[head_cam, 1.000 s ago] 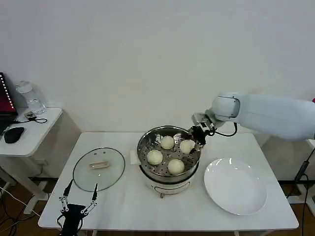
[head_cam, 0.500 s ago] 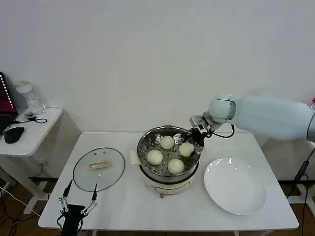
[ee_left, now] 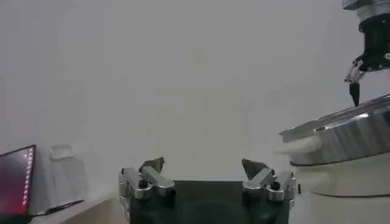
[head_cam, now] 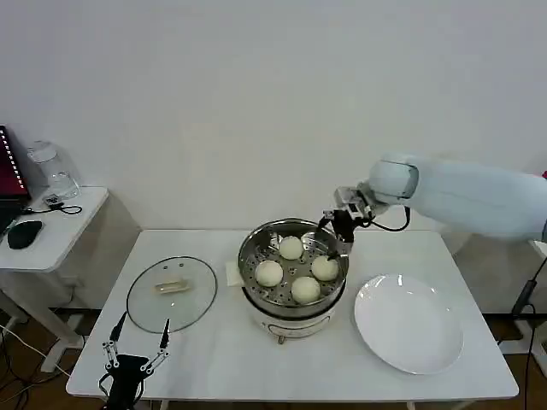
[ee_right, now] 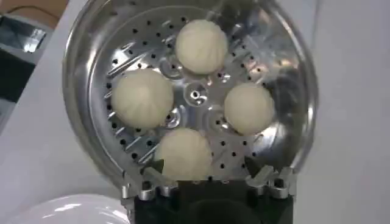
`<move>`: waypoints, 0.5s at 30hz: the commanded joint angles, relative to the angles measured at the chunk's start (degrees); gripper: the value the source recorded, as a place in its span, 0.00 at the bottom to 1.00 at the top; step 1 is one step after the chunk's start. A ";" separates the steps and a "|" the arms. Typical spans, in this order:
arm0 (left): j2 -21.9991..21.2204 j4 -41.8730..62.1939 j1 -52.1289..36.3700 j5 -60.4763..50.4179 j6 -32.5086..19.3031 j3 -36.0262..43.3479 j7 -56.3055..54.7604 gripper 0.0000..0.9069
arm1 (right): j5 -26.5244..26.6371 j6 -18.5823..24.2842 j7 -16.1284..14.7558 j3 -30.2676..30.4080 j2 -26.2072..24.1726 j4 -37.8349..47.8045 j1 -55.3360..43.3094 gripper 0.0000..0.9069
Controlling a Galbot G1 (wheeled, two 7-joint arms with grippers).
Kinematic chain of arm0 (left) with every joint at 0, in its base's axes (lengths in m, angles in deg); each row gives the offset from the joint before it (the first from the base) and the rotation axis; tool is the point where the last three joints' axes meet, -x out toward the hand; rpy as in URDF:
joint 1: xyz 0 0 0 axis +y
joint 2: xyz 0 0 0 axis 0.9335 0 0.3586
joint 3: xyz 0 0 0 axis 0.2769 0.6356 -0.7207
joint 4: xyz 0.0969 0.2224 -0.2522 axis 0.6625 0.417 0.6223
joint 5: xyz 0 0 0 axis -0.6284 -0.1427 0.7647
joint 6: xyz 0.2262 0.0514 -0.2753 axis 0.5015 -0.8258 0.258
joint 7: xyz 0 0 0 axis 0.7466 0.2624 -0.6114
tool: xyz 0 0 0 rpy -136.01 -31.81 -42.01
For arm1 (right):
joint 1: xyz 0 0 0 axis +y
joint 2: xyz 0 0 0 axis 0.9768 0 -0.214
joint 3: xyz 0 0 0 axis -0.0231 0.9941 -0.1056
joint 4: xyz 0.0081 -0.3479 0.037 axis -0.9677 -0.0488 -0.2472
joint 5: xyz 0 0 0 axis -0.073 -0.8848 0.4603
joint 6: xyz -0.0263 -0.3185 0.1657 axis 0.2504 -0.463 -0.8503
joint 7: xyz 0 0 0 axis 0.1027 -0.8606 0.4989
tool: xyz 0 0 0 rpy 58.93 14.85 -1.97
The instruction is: Take steamed baozi put them in steamer then cover it.
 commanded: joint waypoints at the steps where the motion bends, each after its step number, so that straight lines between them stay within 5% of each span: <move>1: 0.63 -0.10 -0.74 0.02 0.86 0.32 0.26 1.00 | 9.57 0.99 16.15 -21.74 -18.22 -4.45 13.26 1.00; 6: 0.95 -0.60 -1.66 -0.06 1.86 0.74 0.43 1.00 | 12.60 4.83 24.17 -41.43 -26.42 -9.62 32.52 1.00; 10: 0.94 -0.92 -2.12 -0.15 2.58 1.13 0.48 1.00 | 20.56 10.30 34.35 -62.01 -30.87 -14.84 53.47 1.00; 15: 0.74 -1.05 -2.04 -0.10 2.72 1.33 0.47 1.00 | 22.26 21.54 44.51 -72.00 -32.13 -16.85 68.02 1.00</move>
